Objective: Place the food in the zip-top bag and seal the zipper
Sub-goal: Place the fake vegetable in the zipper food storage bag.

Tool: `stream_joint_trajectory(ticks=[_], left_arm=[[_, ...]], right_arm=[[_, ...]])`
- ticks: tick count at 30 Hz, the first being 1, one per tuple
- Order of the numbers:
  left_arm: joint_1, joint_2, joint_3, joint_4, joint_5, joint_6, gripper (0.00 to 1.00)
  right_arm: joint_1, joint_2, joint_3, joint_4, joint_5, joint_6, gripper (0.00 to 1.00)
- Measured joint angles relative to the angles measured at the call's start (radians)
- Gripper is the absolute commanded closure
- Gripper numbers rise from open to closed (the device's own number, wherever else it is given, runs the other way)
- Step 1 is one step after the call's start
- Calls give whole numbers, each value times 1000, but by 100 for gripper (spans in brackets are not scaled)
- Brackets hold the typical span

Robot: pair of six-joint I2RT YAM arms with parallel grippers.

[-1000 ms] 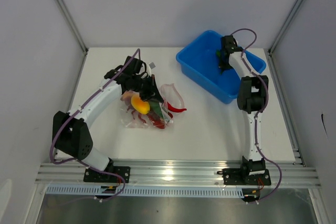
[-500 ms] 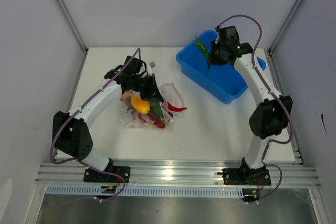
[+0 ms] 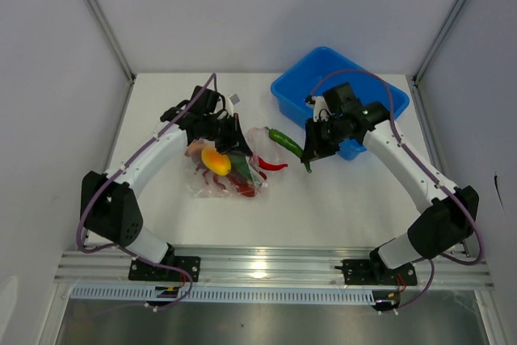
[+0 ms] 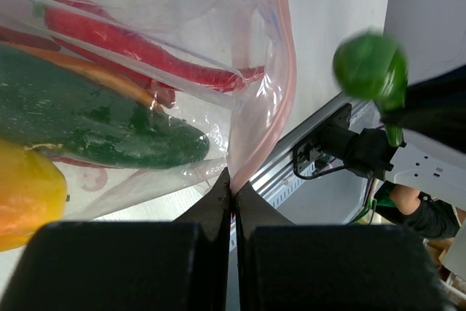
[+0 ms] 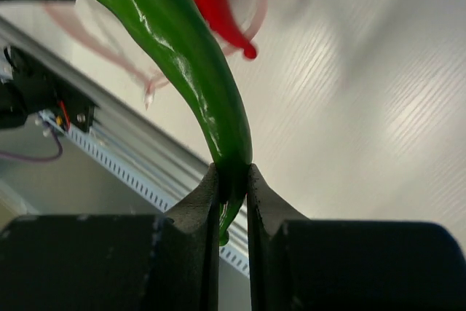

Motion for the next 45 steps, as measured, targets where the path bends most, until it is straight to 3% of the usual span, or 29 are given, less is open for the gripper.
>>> stream_joint_trajectory(ticks=[9,18,27,35,36,38,39,45], left_arm=[[0,0,0,-1,3,14,100],[0,0,8,-10,4,25,99],[0,-12,8,-27,4,41,99],[0,-34,8,-37,4,41,99],[0,-39,8,-39,4,41,99],[0,-47,8,-41,4,41,99],[0,-51,8,-42,4,41,100],[0,-63,8,-45,4,41,99]], right_arm=[[76,-31,-15,-78,11,-27,100],[83,66,-4,-137,88,-43,100],[146,291,256,-166,105,-68,100],[237,517,483,-181,117,-63,55],[241,520,484,-182,119,-61,42],[240,520,492,-185,127,-51,29],[237,520,502,-185,132,-45,1],[206,485,504,-150,158,2,1]])
